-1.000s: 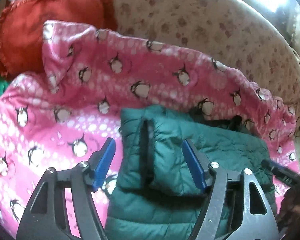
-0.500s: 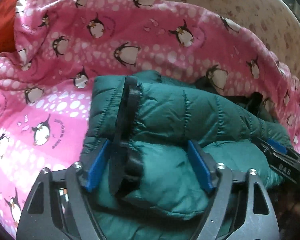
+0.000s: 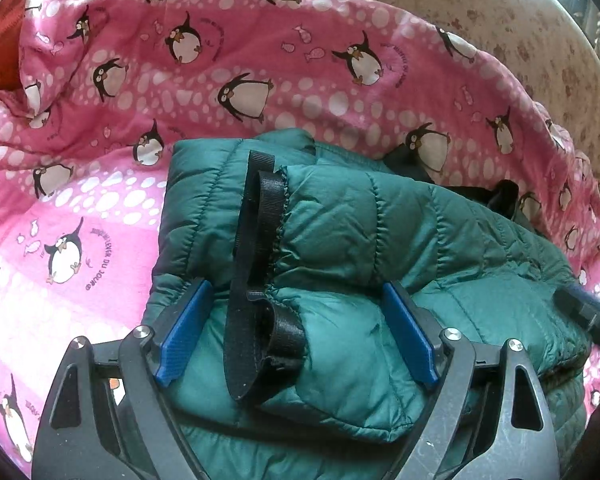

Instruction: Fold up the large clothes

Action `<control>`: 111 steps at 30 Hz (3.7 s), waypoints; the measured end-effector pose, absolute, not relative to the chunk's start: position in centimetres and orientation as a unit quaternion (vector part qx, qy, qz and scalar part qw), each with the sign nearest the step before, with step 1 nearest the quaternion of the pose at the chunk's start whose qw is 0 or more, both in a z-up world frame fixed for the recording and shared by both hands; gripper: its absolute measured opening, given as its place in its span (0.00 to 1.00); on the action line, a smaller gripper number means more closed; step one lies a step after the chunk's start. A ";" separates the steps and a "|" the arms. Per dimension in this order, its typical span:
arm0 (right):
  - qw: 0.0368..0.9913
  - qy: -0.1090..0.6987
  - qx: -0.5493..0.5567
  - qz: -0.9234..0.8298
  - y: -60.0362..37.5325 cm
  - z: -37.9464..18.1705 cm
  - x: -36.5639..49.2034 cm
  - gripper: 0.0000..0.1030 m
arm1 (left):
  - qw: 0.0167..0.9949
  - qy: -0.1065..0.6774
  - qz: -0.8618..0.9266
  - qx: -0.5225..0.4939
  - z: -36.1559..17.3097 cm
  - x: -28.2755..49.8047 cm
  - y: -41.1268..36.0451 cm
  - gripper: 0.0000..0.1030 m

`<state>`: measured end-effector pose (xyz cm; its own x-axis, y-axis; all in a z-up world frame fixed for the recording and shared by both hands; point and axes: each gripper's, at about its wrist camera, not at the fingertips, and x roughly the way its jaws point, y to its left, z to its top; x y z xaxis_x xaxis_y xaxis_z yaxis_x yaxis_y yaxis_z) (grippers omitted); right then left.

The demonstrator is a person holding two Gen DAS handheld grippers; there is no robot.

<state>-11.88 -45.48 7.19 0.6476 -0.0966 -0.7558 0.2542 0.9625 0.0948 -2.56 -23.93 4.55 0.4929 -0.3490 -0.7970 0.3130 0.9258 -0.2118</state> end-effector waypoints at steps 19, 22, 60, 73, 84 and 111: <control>0.887 0.399 0.100 -0.210 -52.2 5.6 -16.0 0.68 | 0.864 0.462 -0.198 -0.013 4.2 -2.7 -24.3 0.92; 0.872 0.428 0.115 -0.210 -54.0 2.5 -15.5 0.68 | 0.862 0.464 -0.202 -0.003 4.0 -2.7 -24.8 0.98; 0.877 0.416 0.140 -0.197 -49.0 8.9 -28.8 0.75 | 0.892 0.414 -0.174 0.053 11.8 -13.8 -15.1 0.99; 0.873 0.442 0.122 -0.166 -44.7 7.1 -33.9 0.75 | 0.888 0.418 -0.175 0.078 11.7 -19.8 -12.1 0.99; 0.860 0.467 0.118 -0.170 -44.1 4.9 -36.8 0.75 | 0.883 0.427 -0.175 0.082 11.0 -22.0 -11.5 0.99; 0.840 0.491 0.153 -0.172 -46.4 4.3 -43.8 0.75 | 0.813 0.544 -0.203 0.042 7.3 -23.1 -5.2 0.99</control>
